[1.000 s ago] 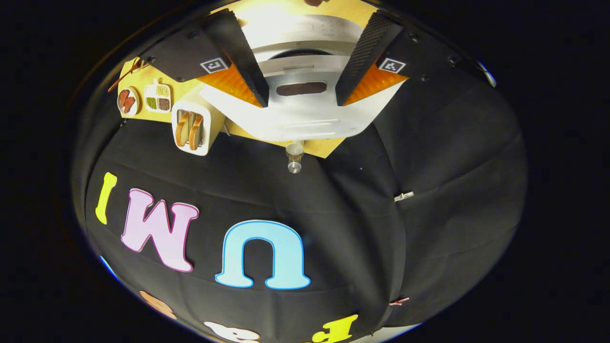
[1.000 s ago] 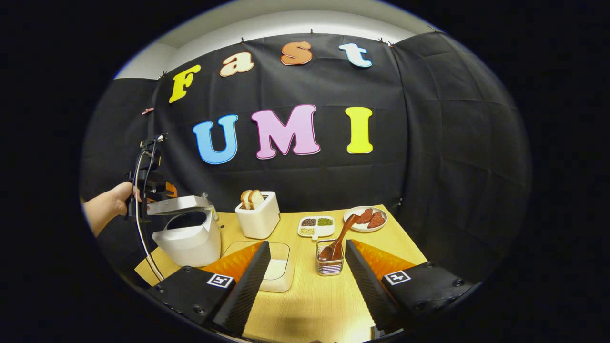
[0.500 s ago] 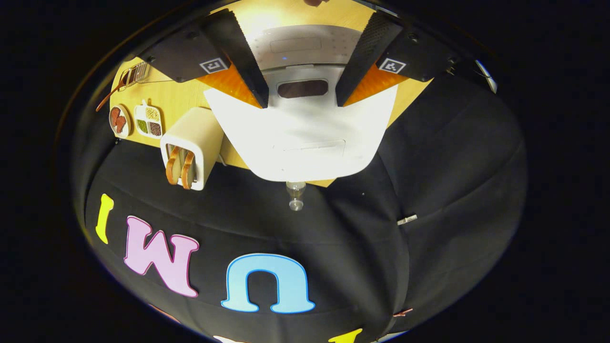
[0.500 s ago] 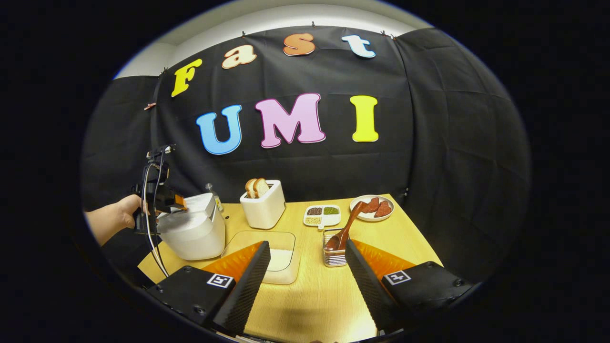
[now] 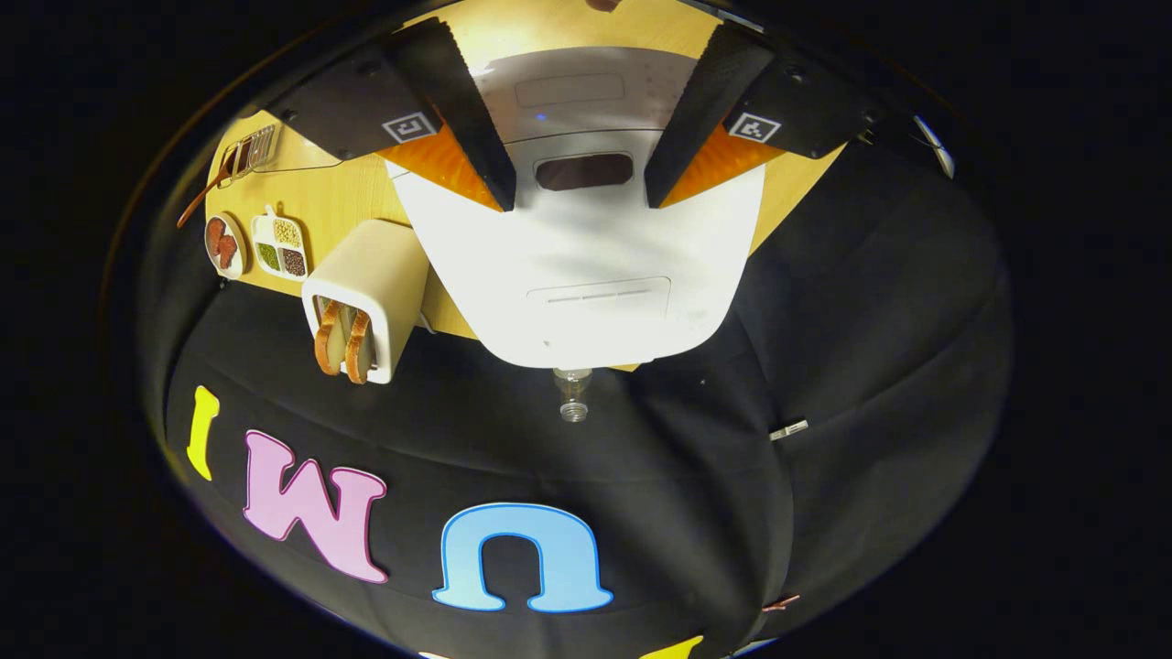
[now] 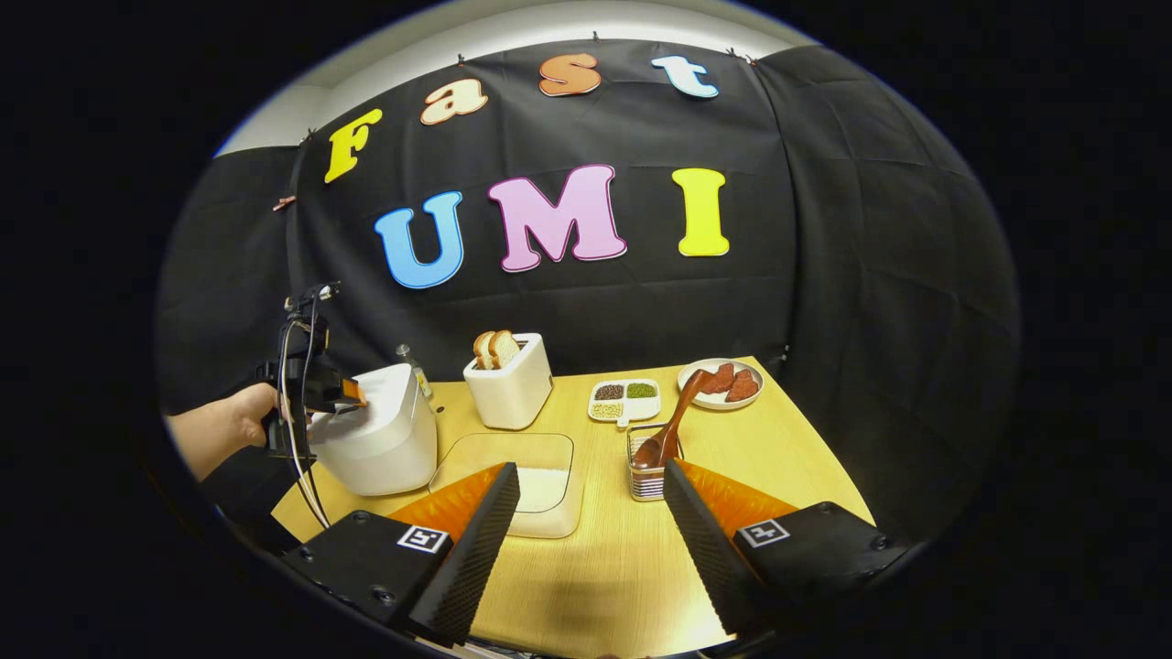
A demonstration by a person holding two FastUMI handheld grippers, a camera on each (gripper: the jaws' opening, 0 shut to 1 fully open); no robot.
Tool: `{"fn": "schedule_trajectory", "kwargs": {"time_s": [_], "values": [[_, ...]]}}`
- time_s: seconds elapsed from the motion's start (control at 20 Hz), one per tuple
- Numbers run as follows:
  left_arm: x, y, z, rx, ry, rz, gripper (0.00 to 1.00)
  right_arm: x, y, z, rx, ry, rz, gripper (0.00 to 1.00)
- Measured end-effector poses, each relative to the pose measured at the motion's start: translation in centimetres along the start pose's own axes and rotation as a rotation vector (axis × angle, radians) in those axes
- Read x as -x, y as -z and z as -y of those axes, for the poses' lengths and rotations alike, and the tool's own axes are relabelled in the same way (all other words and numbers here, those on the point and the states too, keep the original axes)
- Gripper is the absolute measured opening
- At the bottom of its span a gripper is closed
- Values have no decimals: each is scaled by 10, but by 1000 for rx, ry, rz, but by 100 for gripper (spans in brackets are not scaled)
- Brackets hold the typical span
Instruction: Close the left gripper, press the button to open the rice cooker; take a wooden spoon from the chopstick holder with the right hand, scoop a spoonful of rice and pour it into the rice cooker, then put the wooden spoon back into the chopstick holder.
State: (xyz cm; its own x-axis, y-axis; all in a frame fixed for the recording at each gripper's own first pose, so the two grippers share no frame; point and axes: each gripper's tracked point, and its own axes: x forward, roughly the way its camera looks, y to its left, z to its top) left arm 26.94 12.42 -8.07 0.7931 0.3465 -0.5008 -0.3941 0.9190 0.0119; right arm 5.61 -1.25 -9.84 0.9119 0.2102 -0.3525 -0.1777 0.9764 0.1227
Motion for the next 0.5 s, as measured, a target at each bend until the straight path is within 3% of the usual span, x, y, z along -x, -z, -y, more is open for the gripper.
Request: {"fn": "schedule_trajectory", "kwargs": {"time_s": [0.25, 0.5], "values": [[12, -4, 6, -22, 39, 56, 98, -1, -3, 6, 7, 12, 11, 98], [75, -33, 16, -3, 124, 216, 96, -11, -20, 9, 22, 18, 38, 99]]}}
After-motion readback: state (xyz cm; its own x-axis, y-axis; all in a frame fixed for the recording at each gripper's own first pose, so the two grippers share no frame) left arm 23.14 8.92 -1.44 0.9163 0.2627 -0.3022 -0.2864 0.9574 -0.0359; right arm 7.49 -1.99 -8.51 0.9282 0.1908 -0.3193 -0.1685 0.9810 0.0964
